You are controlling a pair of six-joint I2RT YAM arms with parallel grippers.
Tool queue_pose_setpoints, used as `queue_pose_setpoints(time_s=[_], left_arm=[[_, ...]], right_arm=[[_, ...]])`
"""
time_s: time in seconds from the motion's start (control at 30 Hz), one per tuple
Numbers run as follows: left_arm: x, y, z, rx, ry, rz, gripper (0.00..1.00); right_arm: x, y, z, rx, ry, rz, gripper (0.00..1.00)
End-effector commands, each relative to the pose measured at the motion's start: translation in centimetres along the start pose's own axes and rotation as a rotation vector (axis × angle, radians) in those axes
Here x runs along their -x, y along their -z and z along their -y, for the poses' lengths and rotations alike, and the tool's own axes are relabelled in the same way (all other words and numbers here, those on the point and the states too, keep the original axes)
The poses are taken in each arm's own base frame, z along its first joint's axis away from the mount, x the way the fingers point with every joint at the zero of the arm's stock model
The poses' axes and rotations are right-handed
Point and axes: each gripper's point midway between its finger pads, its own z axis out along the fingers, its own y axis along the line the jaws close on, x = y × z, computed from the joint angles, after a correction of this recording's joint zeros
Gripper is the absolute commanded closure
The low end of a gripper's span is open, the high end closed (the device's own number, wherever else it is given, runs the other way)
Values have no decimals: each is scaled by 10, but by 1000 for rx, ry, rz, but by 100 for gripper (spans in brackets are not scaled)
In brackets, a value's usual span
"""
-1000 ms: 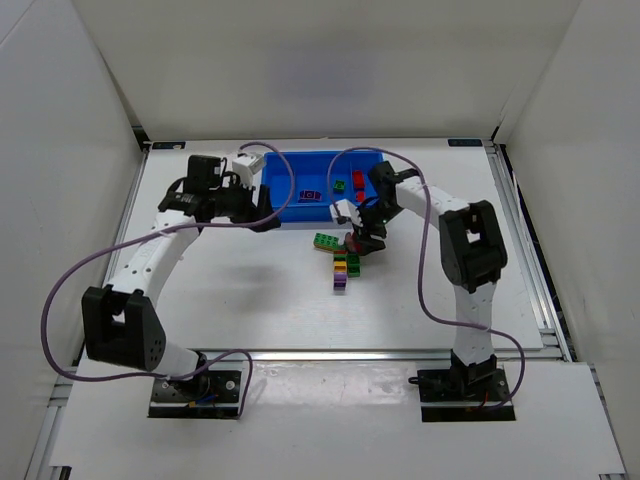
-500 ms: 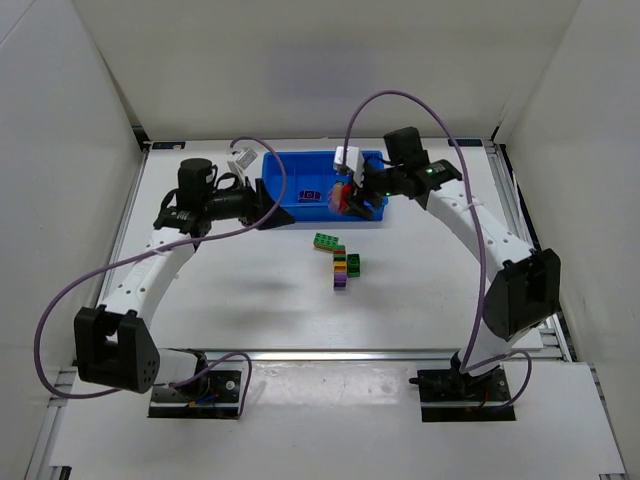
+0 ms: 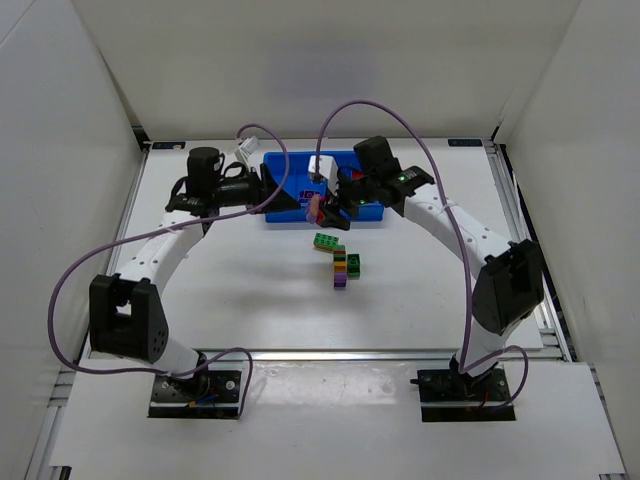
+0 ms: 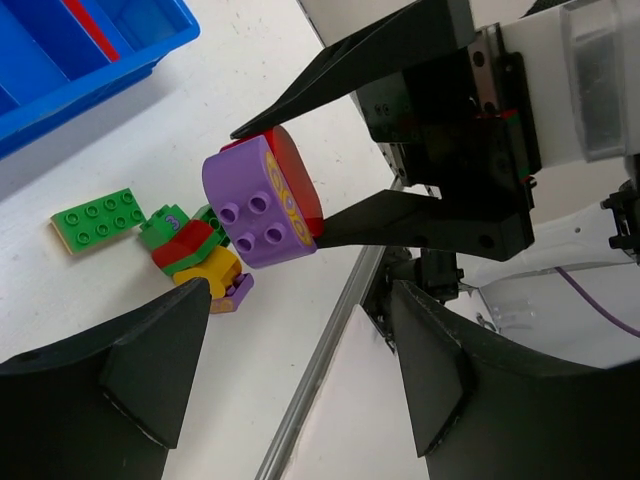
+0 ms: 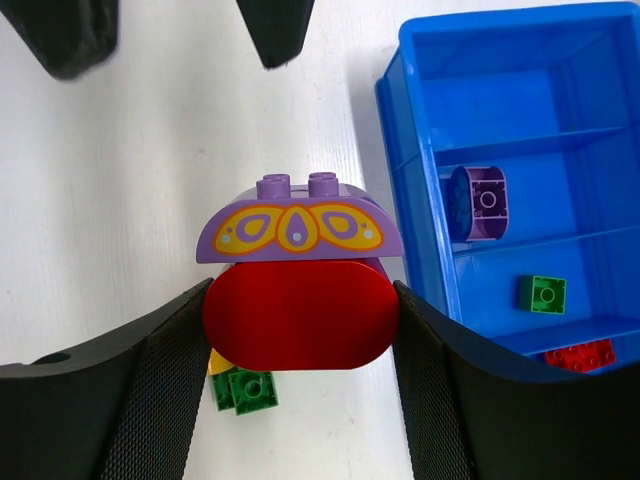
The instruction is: Sort the legos into containers by color
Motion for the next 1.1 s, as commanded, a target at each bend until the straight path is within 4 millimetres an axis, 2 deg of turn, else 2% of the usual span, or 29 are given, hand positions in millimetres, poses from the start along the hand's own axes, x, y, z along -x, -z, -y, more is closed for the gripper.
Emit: queue_pose_setpoints(time_s=[0.0, 0.2, 0.53, 0.73, 0.83, 0.87, 1.0, 1.07], left_arm=[[12, -1, 11, -38, -38, 8, 18], [2, -11, 3, -39, -20, -29, 18], [9, -21, -2, -53, -28, -41, 21], [7, -26, 0, -67, -33, -53, 26], [5, -28, 1, -73, -31, -61, 33], [5, -28, 1, -77, -34, -61, 42], [2, -27, 3, -93, -29, -74, 60], [1, -28, 2, -95, -29, -75, 63]], right_arm=[[31, 5, 12, -41, 44, 62, 77], [38, -1, 11, -35, 60, 65, 78], [44, -10, 1, -4, 89, 67, 78], [46, -13, 3, -10, 90, 70, 78], [45, -13, 5, -18, 92, 67, 78], [43, -14, 5, -18, 87, 63, 78], [40, -14, 7, -34, 89, 53, 79], [37, -14, 8, -40, 88, 50, 79]])
